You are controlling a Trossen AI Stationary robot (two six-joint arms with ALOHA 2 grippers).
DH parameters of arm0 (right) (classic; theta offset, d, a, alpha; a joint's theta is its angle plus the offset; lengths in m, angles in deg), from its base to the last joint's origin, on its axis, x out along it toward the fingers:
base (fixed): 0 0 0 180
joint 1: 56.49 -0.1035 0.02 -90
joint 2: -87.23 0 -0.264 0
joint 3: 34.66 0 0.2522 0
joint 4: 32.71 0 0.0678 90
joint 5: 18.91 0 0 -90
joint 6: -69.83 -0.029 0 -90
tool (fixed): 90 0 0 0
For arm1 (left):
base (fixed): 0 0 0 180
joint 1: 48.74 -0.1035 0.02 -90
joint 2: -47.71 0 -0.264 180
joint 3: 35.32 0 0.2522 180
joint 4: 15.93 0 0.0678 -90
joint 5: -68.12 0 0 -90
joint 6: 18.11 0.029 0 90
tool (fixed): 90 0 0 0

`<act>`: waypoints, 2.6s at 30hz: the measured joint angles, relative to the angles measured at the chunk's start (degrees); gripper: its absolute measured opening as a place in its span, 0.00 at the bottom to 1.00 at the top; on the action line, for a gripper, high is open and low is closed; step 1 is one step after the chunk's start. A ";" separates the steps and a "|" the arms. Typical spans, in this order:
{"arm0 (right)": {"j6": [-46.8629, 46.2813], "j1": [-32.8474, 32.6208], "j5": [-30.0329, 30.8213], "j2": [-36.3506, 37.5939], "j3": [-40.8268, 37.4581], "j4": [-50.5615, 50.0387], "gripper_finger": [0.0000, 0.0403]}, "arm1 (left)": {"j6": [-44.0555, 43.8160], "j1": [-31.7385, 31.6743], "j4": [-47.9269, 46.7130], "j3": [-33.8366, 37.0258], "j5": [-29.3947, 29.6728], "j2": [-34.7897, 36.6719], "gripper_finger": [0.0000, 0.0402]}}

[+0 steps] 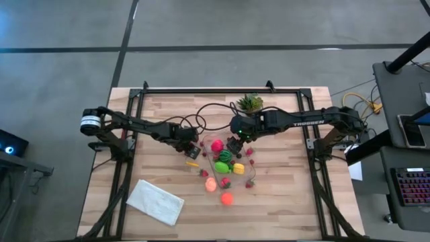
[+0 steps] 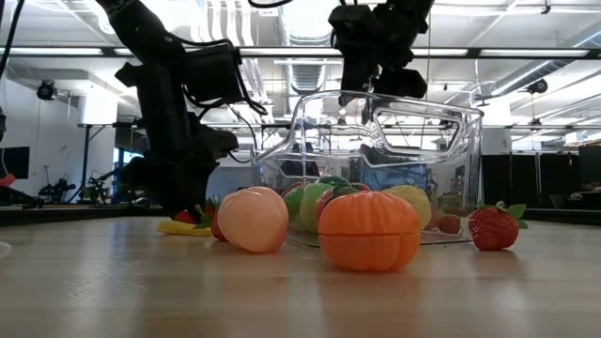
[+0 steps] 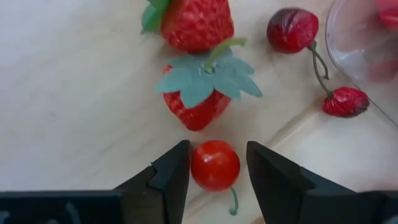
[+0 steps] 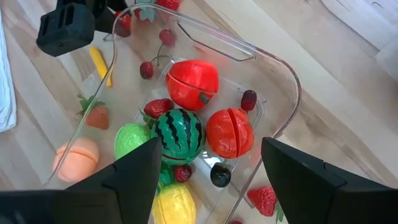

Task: Pick and placing Produce into tupperware
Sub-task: Put the red cherry into the transparent bin, then put the red strawberry into the transparent bin

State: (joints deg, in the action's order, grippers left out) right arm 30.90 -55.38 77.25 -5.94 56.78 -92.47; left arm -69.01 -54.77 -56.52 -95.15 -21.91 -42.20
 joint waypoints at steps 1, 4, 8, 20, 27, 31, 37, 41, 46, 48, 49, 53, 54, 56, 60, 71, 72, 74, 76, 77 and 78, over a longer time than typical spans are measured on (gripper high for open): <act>0.02 0.00 0.00 0.00 -0.04 0.00 0.67 | -0.36 0.24 -0.13 0.00 -0.01 0.02 0.36; 0.07 0.00 0.00 0.00 -0.23 -0.02 0.67 | -1.15 0.79 -0.16 0.08 0.02 0.04 0.36; 0.43 0.00 0.02 0.00 -0.26 -0.02 0.66 | -1.20 1.14 -0.23 0.11 0.10 0.04 0.35; 0.61 0.00 0.52 0.00 -0.26 0.00 0.66 | -1.20 1.28 -0.47 0.05 -1.05 0.09 0.23; 0.39 -0.25 0.52 0.00 -0.30 -0.02 0.65 | 1.02 1.28 -0.76 -2.34 0.92 3.61 0.24; 0.84 -0.52 1.42 0.00 -0.30 -0.11 0.65 | 8.83 1.73 -0.33 -4.75 5.85 9.41 0.24; 2.99 -0.50 1.58 0.00 -0.33 -0.18 0.65 | 23.10 3.14 13.99 -5.22 8.20 17.45 0.24; -1.43 -0.54 7.18 0.48 -0.49 -2.57 0.65 | 23.97 3.49 21.42 -5.10 6.48 17.74 0.24; -13.10 -2.58 29.80 6.46 -0.56 -8.16 0.65 | 18.41 3.58 23.04 -5.18 0.44 13.41 0.24; -14.18 -4.45 37.89 9.84 -0.56 -9.33 0.65 | 18.23 3.79 26.35 -5.20 -1.70 11.38 0.24; -13.64 -5.28 40.72 11.62 -0.59 -9.24 0.65 | 18.17 3.80 27.19 -5.12 -2.57 10.51 0.24; -7.02 -6.99 43.15 17.42 -1.08 -9.11 0.65 | 15.66 3.68 33.64 -5.31 -5.92 6.56 0.27; -6.30 -7.13 42.81 18.73 -1.47 -9.20 0.65 | 14.15 3.44 35.09 -5.25 -6.47 5.54 0.28; -6.14 -7.10 41.14 20.43 -2.18 -9.39 0.65 | 10.96 3.36 36.49 -5.20 -6.69 4.15 0.31; -8.36 -7.30 37.02 22.36 -3.95 -10.72 0.65 | 5.47 3.40 36.78 -5.17 -7.98 1.64 0.38; -12.66 -10.68 23.83 22.29 -11.83 -10.48 0.65 | -3.98 3.40 36.92 -5.20 -8.75 0.22 0.57; -13.38 -11.27 22.25 22.22 -12.73 -10.54 0.65 | -2.92 3.40 36.80 -5.18 -8.73 0.62 0.57; -14.17 -12.62 19.80 22.18 -14.71 -10.45 0.65 | 0.94 3.40 36.92 -5.16 -8.76 1.37 0.56; -13.53 -13.76 17.70 22.16 -17.04 -10.89 0.65 | 6.03 3.38 36.04 -4.88 -8.73 3.00 0.54; -12.32 -14.15 16.72 22.16 -18.19 -10.89 0.65 | 8.50 3.38 35.73 -4.83 -8.75 3.85 0.53; -11.12 -14.38 15.45 22.20 -19.33 -10.86 0.65 | 10.57 3.38 34.96 -4.83 -8.66 4.63 0.52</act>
State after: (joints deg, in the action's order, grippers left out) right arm 19.78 -69.76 92.69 16.26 37.45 -103.34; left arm -58.44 -51.39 -21.56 -99.98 -30.56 -37.57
